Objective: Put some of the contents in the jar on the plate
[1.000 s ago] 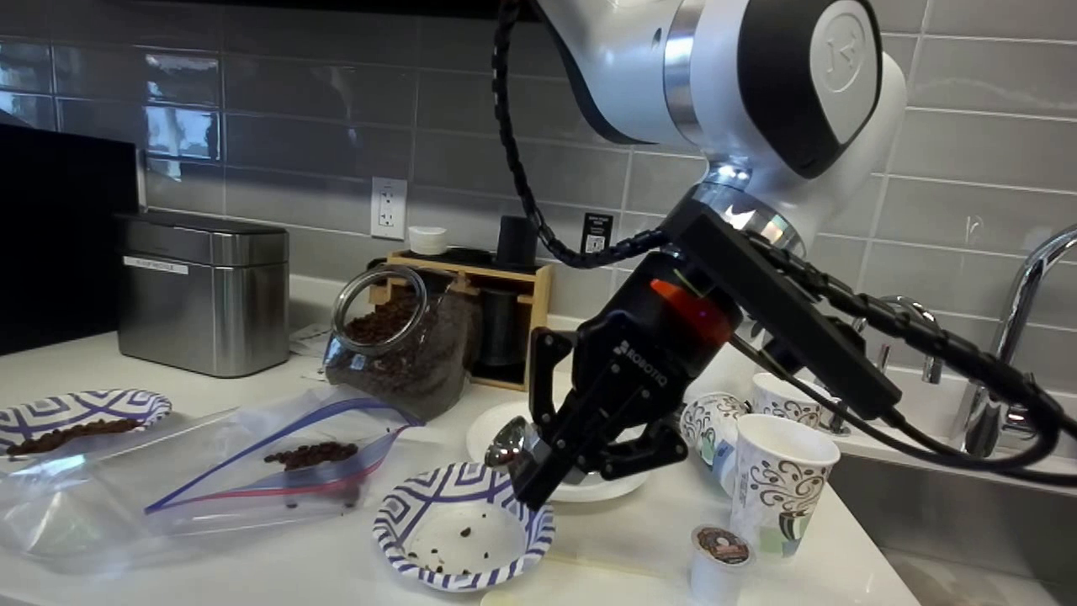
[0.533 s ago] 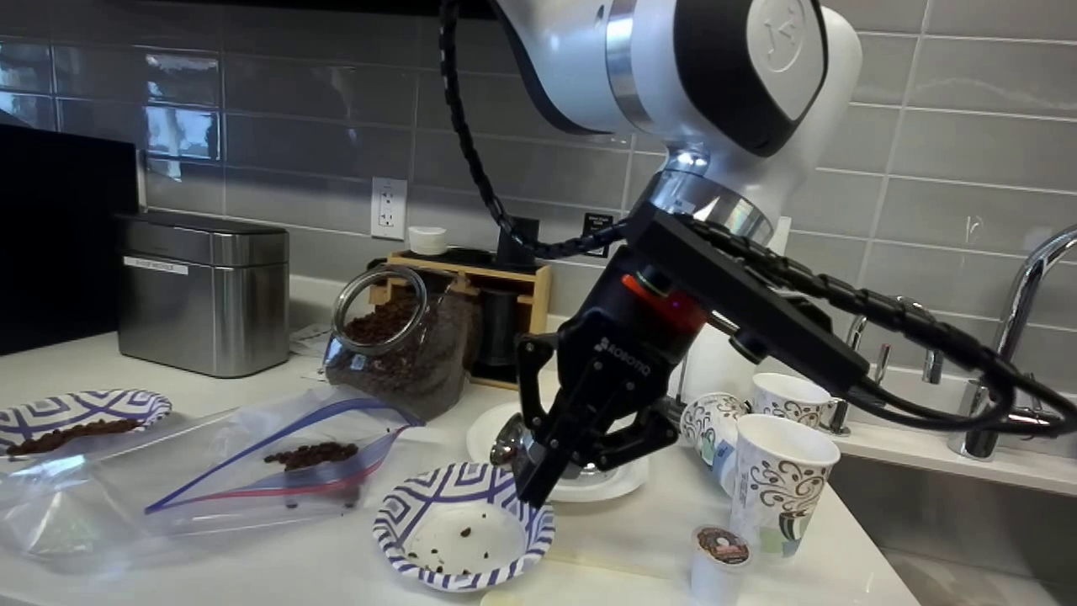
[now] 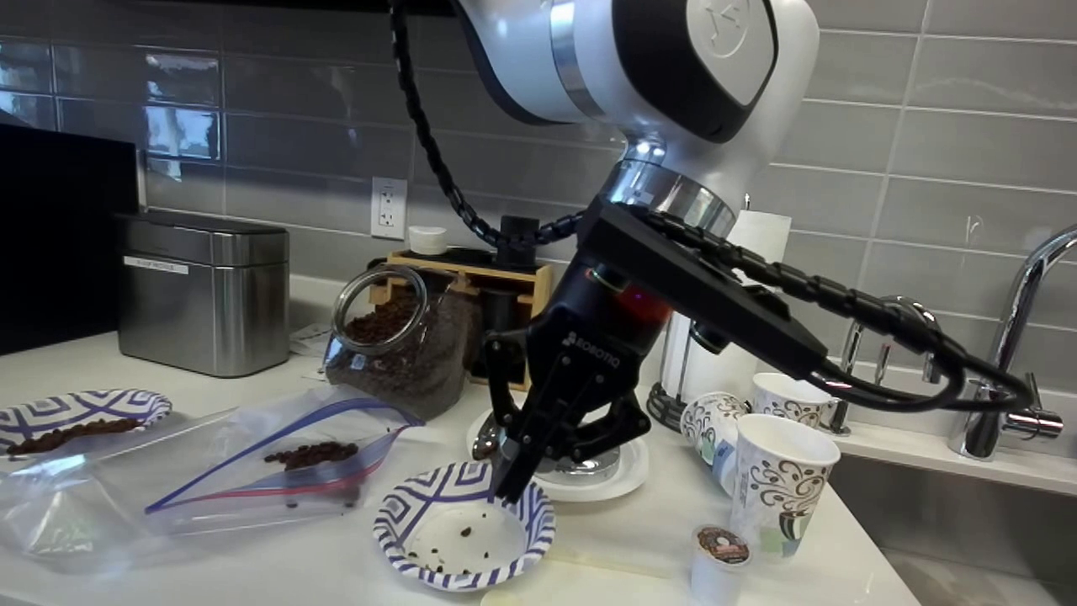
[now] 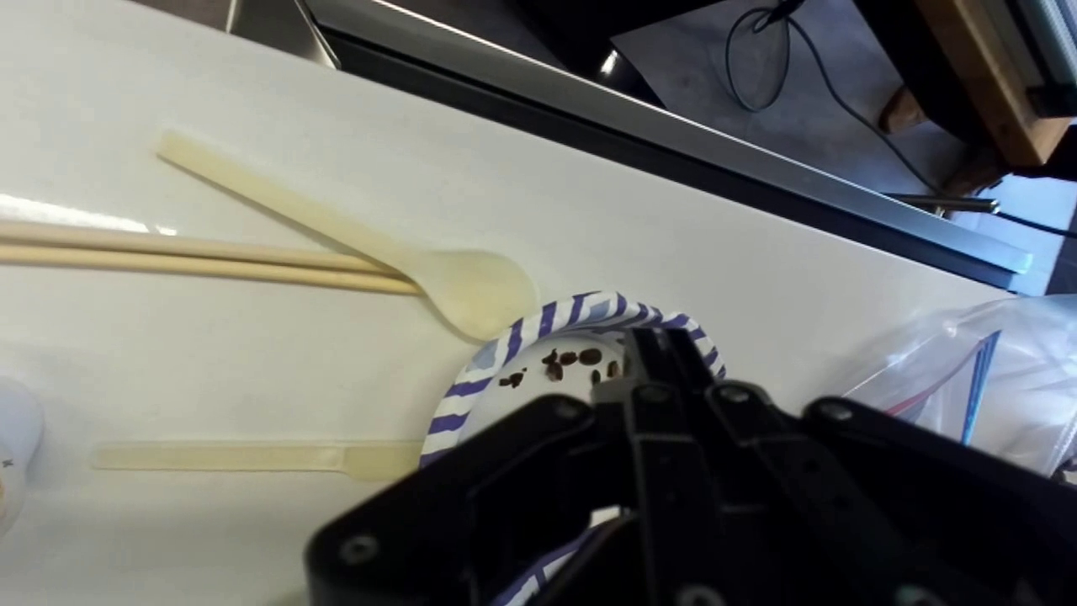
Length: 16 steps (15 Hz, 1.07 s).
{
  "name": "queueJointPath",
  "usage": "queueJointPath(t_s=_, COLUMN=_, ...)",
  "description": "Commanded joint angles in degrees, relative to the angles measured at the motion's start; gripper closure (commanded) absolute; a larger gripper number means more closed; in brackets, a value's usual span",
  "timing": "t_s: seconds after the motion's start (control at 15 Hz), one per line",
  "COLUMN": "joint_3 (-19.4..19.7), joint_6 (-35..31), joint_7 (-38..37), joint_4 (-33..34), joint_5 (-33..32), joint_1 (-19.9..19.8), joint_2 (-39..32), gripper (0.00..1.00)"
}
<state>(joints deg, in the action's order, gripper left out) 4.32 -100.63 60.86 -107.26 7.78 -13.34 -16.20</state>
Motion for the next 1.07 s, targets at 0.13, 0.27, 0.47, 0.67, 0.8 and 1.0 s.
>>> queueJointPath(t_s=0.13, joint_3=0.1, joint_6=-1.3, joint_7=1.5, joint_4=-1.1, joint_5=-1.4, joint_1=0.5, joint_2=1.3, gripper=0.99)
queueJointPath(t_s=0.27, joint_3=0.2, joint_6=-2.9, joint_7=1.9, joint_4=-2.1, joint_5=-2.4, joint_1=0.7, joint_2=2.2, gripper=0.99)
queueJointPath(t_s=0.47, joint_3=0.4, joint_6=-8.2, joint_7=3.2, joint_4=-4.6, joint_5=-4.9, joint_1=1.1, joint_2=4.3, gripper=0.99)
queueJointPath(t_s=0.67, joint_3=0.2, joint_6=-12.5, joint_7=5.5, joint_4=-7.6, joint_5=-5.3, joint_1=1.2, joint_2=6.3, gripper=0.99)
queueJointPath(t_s=0.8, joint_3=0.2, joint_6=-14.4, joint_7=6.7, joint_4=-9.5, joint_5=-5.1, joint_1=1.4, joint_2=7.7, gripper=0.99)
queueJointPath(t_s=1.0, joint_3=0.4, joint_6=-17.5, joint_7=8.7, joint_4=-12.8, joint_5=-5.5, joint_1=1.8, joint_2=10.1, gripper=0.99)
